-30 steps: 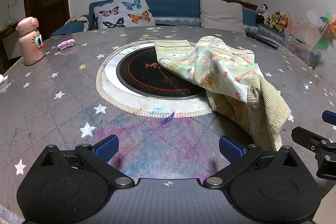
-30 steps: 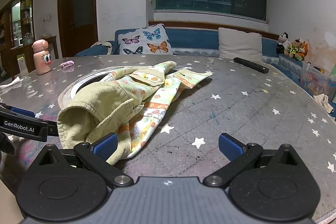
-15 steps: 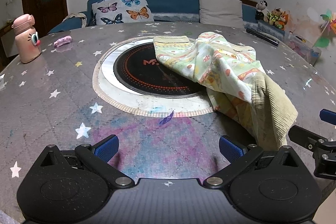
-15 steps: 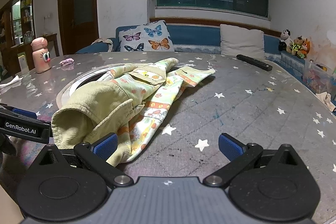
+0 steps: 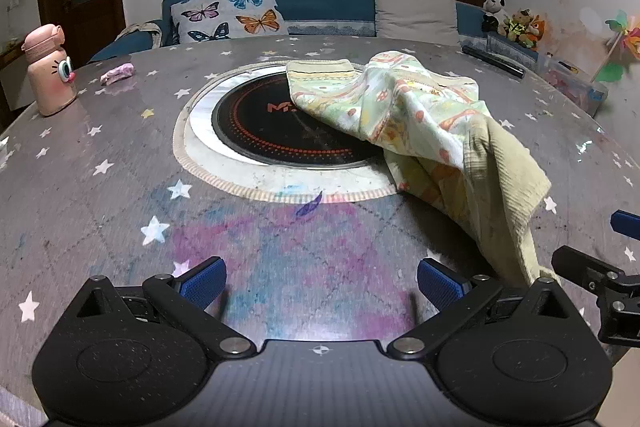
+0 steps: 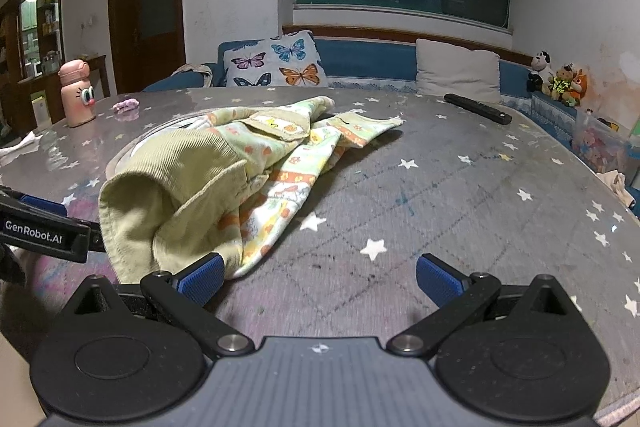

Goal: Fold clothes
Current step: 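Hover both grippers over the crumpled striped shirt, approaching its edges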

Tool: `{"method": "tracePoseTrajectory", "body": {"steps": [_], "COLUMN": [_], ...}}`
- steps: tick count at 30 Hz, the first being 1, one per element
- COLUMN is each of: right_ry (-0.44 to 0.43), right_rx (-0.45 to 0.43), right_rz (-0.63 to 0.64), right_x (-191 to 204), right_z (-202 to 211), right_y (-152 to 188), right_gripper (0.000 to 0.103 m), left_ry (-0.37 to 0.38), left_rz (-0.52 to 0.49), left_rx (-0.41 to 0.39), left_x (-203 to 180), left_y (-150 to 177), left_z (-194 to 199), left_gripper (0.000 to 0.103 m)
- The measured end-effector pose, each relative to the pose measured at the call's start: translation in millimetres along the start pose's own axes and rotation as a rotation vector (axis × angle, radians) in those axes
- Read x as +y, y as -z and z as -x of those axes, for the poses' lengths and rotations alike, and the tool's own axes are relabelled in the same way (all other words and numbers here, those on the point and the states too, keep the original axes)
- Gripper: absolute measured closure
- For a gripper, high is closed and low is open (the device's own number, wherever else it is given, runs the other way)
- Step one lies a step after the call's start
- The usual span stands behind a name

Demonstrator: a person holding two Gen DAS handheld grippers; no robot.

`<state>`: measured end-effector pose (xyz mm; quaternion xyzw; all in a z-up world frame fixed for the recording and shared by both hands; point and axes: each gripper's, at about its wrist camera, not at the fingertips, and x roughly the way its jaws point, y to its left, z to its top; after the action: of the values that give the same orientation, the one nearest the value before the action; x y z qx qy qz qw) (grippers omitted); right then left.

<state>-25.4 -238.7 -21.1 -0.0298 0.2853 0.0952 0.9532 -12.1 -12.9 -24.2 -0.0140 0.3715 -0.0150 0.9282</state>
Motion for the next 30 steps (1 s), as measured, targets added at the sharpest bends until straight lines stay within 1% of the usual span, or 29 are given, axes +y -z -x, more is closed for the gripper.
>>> {"method": "tracePoseTrajectory", "body": {"steps": [18, 30], "right_ry": [-0.025, -0.039], "right_rx": [0.006, 0.011], "right_rz": [0.012, 0.015], "right_x": [8, 11], "right_z": [12, 18], "right_y": [14, 22], "right_gripper": [0.000, 0.000], "left_ry": [-0.009, -0.033], "left_rz": [-0.010, -0.013], "left_rx": [0.004, 0.016], "left_x": [-5, -7], "left_y": [8, 15], "left_z": [9, 10], "left_gripper": [0.000, 0.000]}}
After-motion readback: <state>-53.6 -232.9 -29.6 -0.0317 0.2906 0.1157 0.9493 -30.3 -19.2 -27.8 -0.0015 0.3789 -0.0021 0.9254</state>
